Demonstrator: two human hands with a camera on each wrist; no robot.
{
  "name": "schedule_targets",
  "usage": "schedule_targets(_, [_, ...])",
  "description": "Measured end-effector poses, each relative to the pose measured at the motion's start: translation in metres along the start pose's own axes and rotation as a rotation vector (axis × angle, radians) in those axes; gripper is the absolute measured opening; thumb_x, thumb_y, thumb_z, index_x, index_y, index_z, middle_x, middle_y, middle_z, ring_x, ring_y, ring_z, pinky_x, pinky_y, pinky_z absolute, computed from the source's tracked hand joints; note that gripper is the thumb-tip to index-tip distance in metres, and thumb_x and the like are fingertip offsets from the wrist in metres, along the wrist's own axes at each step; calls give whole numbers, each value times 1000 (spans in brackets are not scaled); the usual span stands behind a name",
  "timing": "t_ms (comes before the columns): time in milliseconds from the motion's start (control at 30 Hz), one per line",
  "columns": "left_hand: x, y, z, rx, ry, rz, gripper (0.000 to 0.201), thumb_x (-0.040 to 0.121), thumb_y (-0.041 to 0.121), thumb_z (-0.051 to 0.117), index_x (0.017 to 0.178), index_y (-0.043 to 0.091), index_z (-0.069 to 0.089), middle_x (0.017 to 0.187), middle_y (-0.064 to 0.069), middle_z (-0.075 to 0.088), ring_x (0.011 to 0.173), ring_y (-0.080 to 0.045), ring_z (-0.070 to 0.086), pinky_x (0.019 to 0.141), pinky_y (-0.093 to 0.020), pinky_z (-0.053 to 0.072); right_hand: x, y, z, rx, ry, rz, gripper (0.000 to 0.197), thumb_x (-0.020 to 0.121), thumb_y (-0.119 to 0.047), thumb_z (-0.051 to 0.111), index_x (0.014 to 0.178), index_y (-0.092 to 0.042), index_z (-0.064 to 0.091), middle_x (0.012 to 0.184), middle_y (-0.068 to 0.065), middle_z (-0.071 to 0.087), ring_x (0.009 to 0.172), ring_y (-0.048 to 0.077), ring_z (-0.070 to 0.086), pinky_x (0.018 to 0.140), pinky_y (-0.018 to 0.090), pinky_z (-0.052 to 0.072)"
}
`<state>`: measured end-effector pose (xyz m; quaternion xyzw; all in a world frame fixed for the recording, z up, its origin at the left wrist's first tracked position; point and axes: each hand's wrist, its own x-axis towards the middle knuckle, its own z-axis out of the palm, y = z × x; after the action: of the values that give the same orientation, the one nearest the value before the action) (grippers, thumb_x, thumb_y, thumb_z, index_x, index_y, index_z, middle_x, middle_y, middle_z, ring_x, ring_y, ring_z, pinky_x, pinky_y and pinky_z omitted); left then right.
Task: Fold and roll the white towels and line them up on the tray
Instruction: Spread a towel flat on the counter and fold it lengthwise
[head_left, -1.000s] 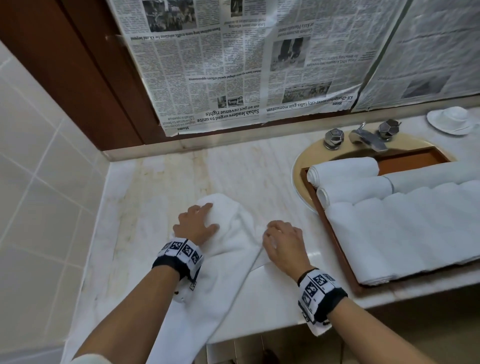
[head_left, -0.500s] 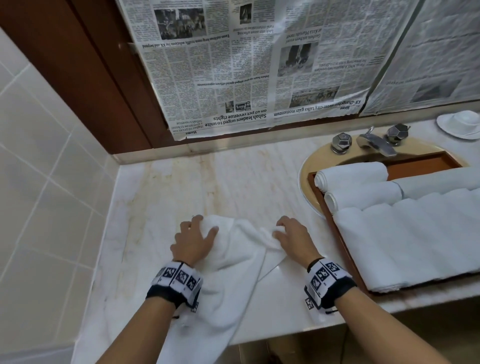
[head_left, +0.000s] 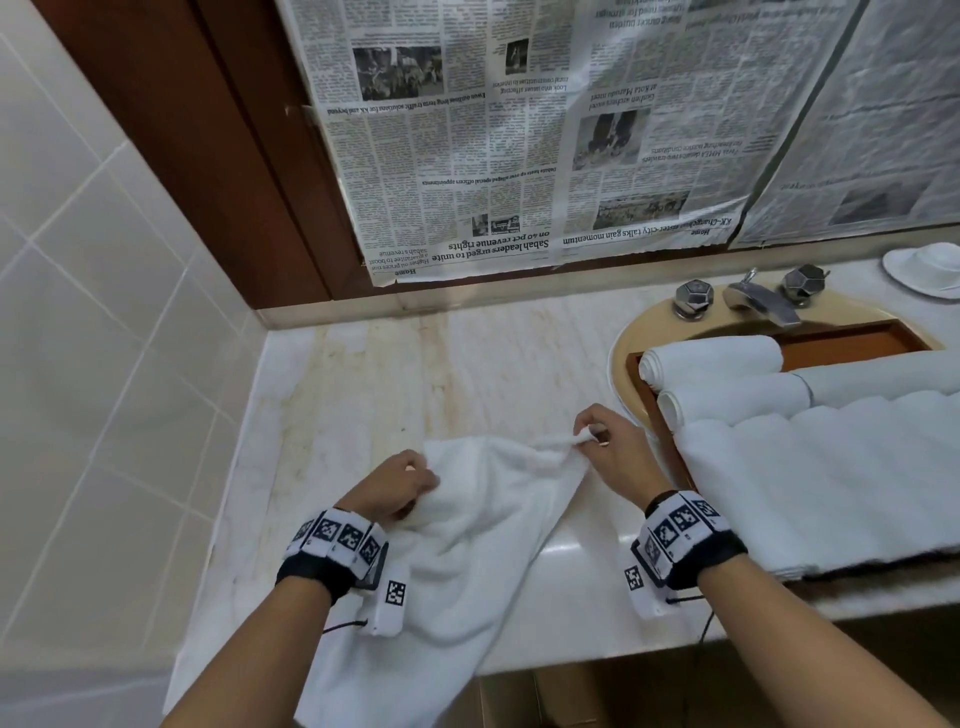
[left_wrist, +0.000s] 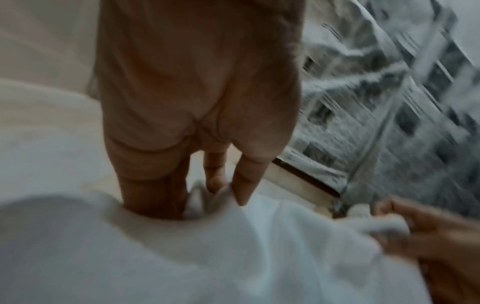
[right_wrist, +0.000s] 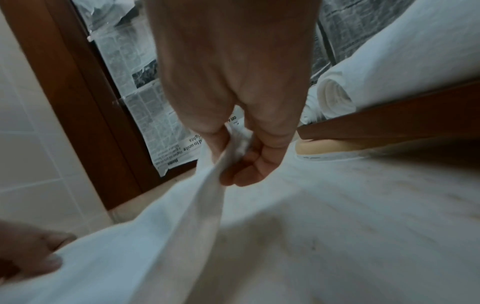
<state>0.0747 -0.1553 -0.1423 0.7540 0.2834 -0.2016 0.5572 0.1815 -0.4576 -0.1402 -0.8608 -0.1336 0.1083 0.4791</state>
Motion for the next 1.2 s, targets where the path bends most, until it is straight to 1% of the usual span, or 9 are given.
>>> schedule_targets(200, [-44,13,-7,-361,-232,145,89,76,-8,69,135,54,43,126,-12,64,108,-36,64,82,-50,44,-1,-21,-17,98,44,-91,31,84,8,56,81,-20,68,83,-2,66,74,21,57,64,29,41])
schedule_targets(267, [-62,25,-8,-404,-271,208,95,69,-7,68,141,49,42,134,-13,59,119,-38,60,87,-52,46,1,-28,-24,134,48,-98,37,83,9,55,77,-25,70,84,0,67,72,22,56,63,30,39])
schedule_targets(400, [-93,41,-4,-479,-257,293,62,76,-3,69,133,19,59,127,-23,62,114,-45,61,89,-54,53,-2,-46,-35,232,46,-101,31,82,0,62,77,-28,73,90,9,70,70,28,57,62,36,41])
schedule_targets(500, [-107,44,3,-564,-117,349,30,85,-3,68,111,13,68,108,-15,62,93,-27,64,65,-28,55,-11,-59,-42,292,11,-111,16,77,-13,67,84,-26,75,94,16,70,72,31,58,66,39,44])
schedule_targets(633, [-121,38,14,-627,-58,375,6,82,9,71,88,9,71,92,-6,63,87,-16,61,78,-25,54,-29,-71,-48,391,-44,-130,11,84,-6,74,89,-16,78,104,2,72,95,18,70,86,32,55])
schedule_targets(767, [-120,22,24,-487,120,318,21,82,22,77,90,6,67,90,-7,65,86,-17,61,77,-25,53,-43,-64,-46,356,-28,-100,4,84,-15,78,86,-19,77,94,1,71,90,17,69,85,24,52])
schedule_targets(867, [-111,7,29,-440,153,122,28,87,16,77,104,2,60,94,-10,63,81,-19,61,69,-25,57,-54,-51,-40,327,-92,-28,26,84,-7,76,106,-18,71,84,16,68,79,13,63,76,23,51])
schedule_targets(1033, [-108,-3,33,-229,120,-162,30,88,23,77,76,9,53,50,-1,46,43,-12,52,59,-24,57,-79,-40,-30,188,-77,22,4,85,-17,74,84,-15,71,81,0,71,77,11,62,70,24,51])
schedule_targets(1200, [-105,-24,40,307,89,-116,34,89,28,74,107,1,66,90,-10,67,68,-19,62,65,-30,56,-96,-39,-24,206,-66,-3,3,92,-16,67,88,-16,66,76,-6,63,70,5,54,66,18,45])
